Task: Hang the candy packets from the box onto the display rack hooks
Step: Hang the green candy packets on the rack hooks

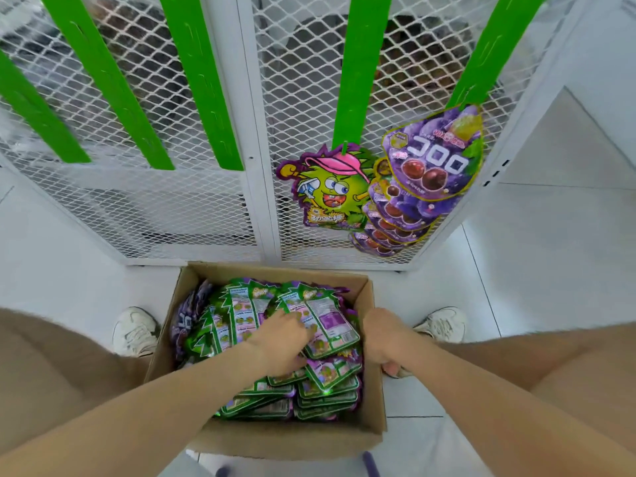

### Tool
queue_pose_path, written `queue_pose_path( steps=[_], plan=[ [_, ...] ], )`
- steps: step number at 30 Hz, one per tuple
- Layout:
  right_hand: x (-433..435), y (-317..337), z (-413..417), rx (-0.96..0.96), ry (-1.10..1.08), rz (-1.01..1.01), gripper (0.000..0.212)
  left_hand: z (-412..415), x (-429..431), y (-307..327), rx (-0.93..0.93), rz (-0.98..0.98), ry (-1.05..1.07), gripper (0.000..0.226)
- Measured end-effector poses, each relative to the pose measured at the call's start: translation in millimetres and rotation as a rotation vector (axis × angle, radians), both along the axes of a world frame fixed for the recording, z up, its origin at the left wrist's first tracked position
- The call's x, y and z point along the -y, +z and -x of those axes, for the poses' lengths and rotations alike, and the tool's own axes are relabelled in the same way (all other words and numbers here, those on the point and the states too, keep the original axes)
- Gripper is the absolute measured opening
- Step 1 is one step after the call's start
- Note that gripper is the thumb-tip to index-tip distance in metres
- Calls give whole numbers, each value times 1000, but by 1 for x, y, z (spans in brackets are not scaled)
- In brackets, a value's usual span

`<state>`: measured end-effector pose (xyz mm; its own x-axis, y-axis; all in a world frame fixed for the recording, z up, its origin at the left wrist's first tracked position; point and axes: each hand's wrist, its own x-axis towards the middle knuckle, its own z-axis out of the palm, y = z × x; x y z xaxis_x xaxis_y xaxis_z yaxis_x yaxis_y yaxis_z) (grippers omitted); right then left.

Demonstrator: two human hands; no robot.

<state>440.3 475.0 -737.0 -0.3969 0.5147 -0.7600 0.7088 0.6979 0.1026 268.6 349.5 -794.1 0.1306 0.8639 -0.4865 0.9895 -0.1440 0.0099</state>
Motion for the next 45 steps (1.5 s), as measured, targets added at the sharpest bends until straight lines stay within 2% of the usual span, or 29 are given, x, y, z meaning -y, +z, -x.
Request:
queue_pose_path(
  steps=[1,4,6,9,10,13,14,17,18,20,22,24,27,29,30,32,35,37,40,42,45],
  plan=[
    [0,3,-2,-33,-16,-16,10,-4,3,-1,5,-2,-10,45],
    [0,10,-1,-161,-53,-109,30,-12,11,-3,69,32,49,43],
    [3,15,7,-248,-11,-160,32,-18,13,0,125,55,81,44],
    [7,14,18,-302,42,-52,32,-22,14,5,91,1,44,41],
    [8,9,18,-320,29,31,41,-22,15,7,70,-18,24,36],
    [11,2,17,-311,39,292,97,-18,11,20,72,-105,-2,23],
    [11,-1,18,-323,58,308,96,-16,7,26,122,-149,48,21],
    [2,10,28,-508,98,144,29,-4,-4,48,361,-314,262,16],
    [-5,17,30,-589,67,104,15,3,-7,56,465,-354,328,13],
    [-19,39,33,-727,5,97,6,23,-16,80,628,-360,429,21],
    [-32,63,30,-826,-77,90,16,49,-27,108,668,-279,500,44],
    [-40,84,24,-888,-220,91,31,75,-34,132,660,-240,586,53],
    [-47,104,17,-956,-462,206,46,104,-35,155,805,-229,668,29],
    [-47,114,15,-937,-560,288,52,106,-36,169,825,-262,679,20],
    [-46,120,16,-907,-545,283,52,103,-37,178,797,-289,681,23],
    [-41,133,23,-912,-449,136,45,93,-42,199,688,-392,660,33],
    [-30,162,36,-1195,-408,-31,64,80,-49,231,665,-482,520,32],
    [-24,178,45,-1282,-233,-41,60,75,-53,249,686,-519,442,25],
    [-31,195,52,-1218,-7,-158,31,71,-62,270,679,-670,465,25],
    [-50,204,56,-1207,24,-195,17,73,-72,275,738,-767,545,30],
    [-78,223,62,-1164,-87,-245,33,76,-92,272,828,-716,609,57]
  ],
)
